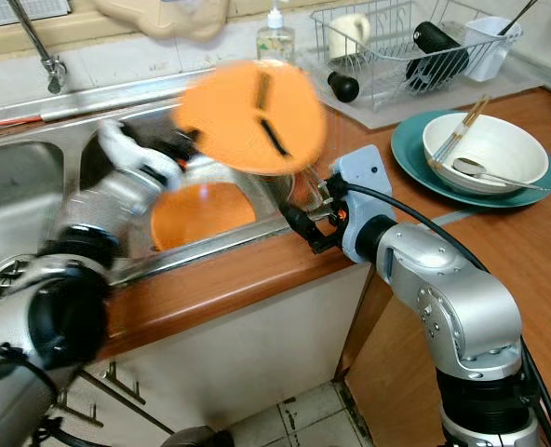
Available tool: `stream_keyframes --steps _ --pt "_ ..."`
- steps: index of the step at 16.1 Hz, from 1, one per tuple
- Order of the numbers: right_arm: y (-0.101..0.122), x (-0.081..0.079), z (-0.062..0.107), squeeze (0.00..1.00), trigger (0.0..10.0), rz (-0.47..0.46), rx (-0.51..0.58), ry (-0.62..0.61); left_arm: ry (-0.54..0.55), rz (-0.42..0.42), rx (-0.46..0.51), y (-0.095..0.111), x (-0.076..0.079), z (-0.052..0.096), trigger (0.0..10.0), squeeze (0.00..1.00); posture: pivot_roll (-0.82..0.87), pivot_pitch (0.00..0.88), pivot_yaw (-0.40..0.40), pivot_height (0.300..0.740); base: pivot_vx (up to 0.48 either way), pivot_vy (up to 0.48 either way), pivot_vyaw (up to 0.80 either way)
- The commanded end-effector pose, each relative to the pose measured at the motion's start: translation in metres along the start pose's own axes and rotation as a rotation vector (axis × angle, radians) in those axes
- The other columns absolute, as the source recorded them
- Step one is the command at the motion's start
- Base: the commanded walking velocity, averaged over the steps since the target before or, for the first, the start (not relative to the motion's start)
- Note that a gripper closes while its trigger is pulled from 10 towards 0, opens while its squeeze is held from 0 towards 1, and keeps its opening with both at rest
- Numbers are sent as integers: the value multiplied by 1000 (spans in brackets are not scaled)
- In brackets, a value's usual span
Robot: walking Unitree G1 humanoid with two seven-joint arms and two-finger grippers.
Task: Kitchen organization
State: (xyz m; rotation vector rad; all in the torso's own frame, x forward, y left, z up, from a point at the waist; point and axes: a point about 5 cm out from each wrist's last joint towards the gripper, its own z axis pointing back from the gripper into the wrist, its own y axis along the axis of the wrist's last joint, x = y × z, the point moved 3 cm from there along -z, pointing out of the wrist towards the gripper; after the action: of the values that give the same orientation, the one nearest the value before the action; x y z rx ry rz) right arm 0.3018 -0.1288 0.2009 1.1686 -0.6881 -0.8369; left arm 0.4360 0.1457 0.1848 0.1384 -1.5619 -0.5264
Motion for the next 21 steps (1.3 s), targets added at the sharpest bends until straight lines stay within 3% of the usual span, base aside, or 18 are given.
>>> stream_keyframes --steps 1,2,5,15,16,17,18,19,20,21 --pt "5 -4 -1 0 10000 19 18 19 13 -19 55 16 -1 4 0 0 -73 0 93 740 0 0 0" --pt "4 -6 -3 0 10000 27 11 28 68 -68 93 30 -13 11 0 0 -69 0 88 740 0 0 0" --pt "3 -8 -5 0 10000 35 2 40 131 -60 127 40 -26 19 0 0 -62 0 78 740 0 0 0" --pt "-2 -10 -9 0 10000 76 -32 51 325 -251 -8 5 -56 23 0 0 -67 0 84 740 0 0 0" --pt "-2 -10 -9 0 10000 76 -32 49 329 -267 -21 2 -57 22 706 0 -68 0 86 740 0 0 0" --pt "-2 -10 -9 0 10000 76 -31 48 330 -272 -26 1 -57 22 3647 0 -68 0 86 740 0 0 0" --pt "-3 -10 -9 0 10000 75 -32 46 340 -276 -41 -3 -59 22 5647 0 -69 0 89 740 0 0 0" --pt "-3 -10 -9 0 10000 74 -32 45 350 -280 -49 -4 -60 22 10000 0 -69 0 89 740 0 0 0" --pt "-3 -10 -9 0 10000 74 -32 42 371 -279 -57 -6 -63 22 10000 118 -70 0 91 740 0 0 0" --pt "-4 -9 -9 0 10000 73 -33 39 378 -278 -59 -6 -64 23 10000 1000 -70 0 91 740 0 0 0"
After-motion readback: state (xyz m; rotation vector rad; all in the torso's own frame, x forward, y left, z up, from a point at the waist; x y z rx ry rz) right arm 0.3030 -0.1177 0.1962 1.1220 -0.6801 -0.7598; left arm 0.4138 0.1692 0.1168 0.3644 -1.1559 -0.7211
